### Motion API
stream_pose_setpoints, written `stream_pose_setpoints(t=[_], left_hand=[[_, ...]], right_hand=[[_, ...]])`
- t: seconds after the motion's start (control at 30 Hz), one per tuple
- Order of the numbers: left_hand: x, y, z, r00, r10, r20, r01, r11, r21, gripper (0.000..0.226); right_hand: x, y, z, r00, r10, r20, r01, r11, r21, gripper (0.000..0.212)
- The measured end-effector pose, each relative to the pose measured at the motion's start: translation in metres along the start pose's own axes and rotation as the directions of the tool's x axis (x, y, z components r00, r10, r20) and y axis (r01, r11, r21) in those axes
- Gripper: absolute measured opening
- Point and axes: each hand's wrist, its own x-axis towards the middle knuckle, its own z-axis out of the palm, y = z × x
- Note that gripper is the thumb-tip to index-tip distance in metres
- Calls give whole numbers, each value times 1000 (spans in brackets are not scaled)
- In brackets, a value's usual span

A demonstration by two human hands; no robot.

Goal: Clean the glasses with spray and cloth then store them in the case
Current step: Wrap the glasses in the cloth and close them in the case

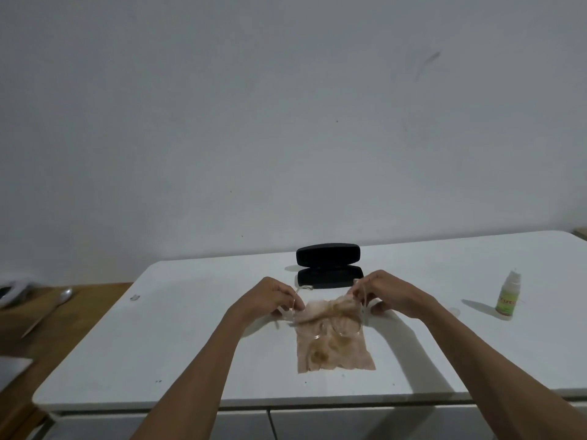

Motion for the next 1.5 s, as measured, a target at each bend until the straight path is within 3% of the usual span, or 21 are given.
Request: stream_pose_setpoints(t=[0.13, 0.33, 0.53, 0.67, 0.83, 1.0, 1.13, 1.4, 1.5], left_hand=[[4, -6, 2, 1000, -5, 18, 5, 1000, 2, 39], [4, -9, 3, 999, 24, -31, -25, 999, -36, 39], [-6, -25, -4, 978, 58, -199, -71, 996, -59, 35], [-26, -27, 0, 983, 60, -172, -56, 998, 30, 22], [-49, -17, 10, 995, 101, 20, -103, 979, 178, 12], [-68, -10, 24, 992, 91, 92, -113, 955, 273, 17], [-79, -11, 35, 992, 113, 55, -124, 939, 320, 17], [-87, -20, 49, 971, 214, -110, -152, 899, 410, 4], [-85, -22, 49, 965, 209, -159, -143, 927, 346, 3]], right_hand=[[1, -4, 4, 998, 21, 57, -15, 994, -112, 36], [1, -4, 3, 999, 32, 32, -29, 995, -97, 31], [-7, 9, 3, 987, 9, -159, -4, 999, 36, 28], [-20, 19, 4, 964, -5, -265, -3, 1000, -29, 19], [-50, 16, 10, 979, -39, -200, 5, 985, -171, 12], [-69, 13, 22, 994, -90, -68, 61, 934, -351, 14], [-80, 13, 32, 997, -65, 29, 71, 867, -492, 20], [-86, 19, 41, 977, -207, -46, 139, 788, -600, 9], [-84, 18, 42, 976, -208, -68, 131, 804, -580, 5]])
